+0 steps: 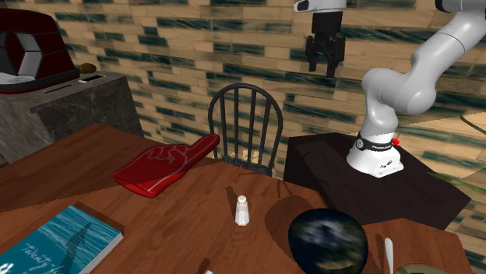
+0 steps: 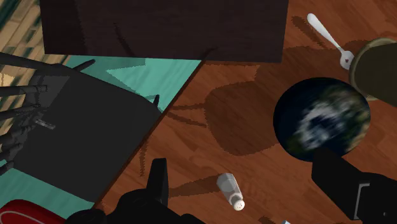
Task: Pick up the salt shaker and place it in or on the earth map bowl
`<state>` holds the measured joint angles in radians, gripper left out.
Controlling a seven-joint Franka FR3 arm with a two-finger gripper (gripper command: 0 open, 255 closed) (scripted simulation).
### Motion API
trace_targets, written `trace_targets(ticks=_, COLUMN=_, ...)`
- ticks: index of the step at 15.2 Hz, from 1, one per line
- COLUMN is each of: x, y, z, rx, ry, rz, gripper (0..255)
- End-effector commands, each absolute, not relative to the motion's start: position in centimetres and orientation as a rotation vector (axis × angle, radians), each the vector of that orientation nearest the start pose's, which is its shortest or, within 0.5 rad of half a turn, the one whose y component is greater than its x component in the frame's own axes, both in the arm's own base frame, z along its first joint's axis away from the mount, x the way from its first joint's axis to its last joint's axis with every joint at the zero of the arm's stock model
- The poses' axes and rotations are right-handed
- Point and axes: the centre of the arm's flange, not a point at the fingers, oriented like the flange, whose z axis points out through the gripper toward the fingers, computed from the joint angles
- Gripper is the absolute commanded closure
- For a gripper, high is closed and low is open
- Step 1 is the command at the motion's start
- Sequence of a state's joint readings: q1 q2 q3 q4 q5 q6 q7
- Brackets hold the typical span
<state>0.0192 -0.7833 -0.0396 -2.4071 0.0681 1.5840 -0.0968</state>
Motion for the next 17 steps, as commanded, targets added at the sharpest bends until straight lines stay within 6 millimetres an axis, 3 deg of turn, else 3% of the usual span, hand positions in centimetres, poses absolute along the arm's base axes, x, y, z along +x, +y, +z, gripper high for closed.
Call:
trace_targets(ticks=1, x=30.7, y=-0.2, z=56.7, rx=-3.04, ry=-0.131, rz=0.053, gripper=0)
trace_targets(ticks=17, x=42.6, y=9.5, z=41.9, rx=-3.136, ry=0.002, rz=0.013, gripper=0)
